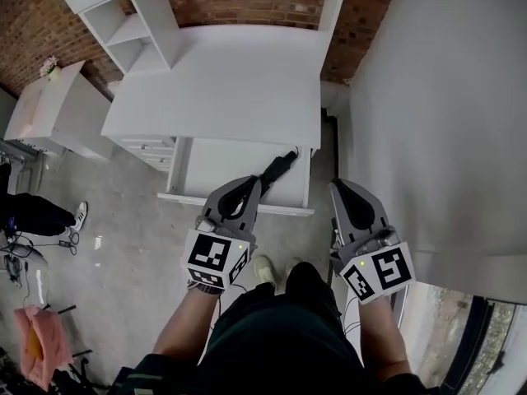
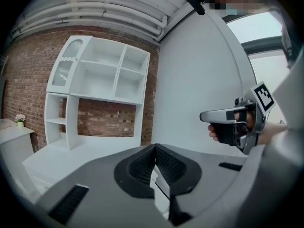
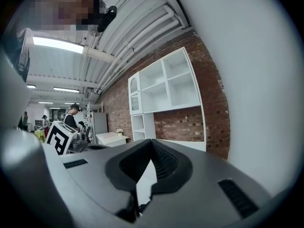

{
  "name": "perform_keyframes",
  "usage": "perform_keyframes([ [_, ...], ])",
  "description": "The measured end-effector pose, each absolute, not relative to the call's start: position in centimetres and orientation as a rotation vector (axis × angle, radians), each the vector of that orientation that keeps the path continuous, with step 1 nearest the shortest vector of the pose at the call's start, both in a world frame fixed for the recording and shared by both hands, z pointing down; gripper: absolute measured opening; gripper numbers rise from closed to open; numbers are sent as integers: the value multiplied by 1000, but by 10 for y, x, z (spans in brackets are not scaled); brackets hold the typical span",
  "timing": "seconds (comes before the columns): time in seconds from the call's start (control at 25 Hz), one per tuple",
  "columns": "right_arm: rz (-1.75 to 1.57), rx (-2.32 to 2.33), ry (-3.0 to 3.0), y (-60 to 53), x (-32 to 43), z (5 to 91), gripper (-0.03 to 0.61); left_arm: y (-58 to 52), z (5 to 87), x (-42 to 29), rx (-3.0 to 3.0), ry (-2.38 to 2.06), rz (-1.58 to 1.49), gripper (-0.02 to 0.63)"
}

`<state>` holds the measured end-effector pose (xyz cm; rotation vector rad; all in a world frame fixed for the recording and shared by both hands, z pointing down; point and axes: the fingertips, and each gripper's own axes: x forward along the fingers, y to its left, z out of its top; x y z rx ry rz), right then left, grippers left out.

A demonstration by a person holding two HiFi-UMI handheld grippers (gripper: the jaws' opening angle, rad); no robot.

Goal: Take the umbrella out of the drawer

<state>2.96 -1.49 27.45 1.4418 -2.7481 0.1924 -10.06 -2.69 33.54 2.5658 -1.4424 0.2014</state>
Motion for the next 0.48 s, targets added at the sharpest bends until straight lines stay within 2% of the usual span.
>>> perform_keyframes([
  [0.48, 293, 1314, -2755, -101, 21, 346, 5, -101, 428, -75, 2542, -1329, 366, 6],
])
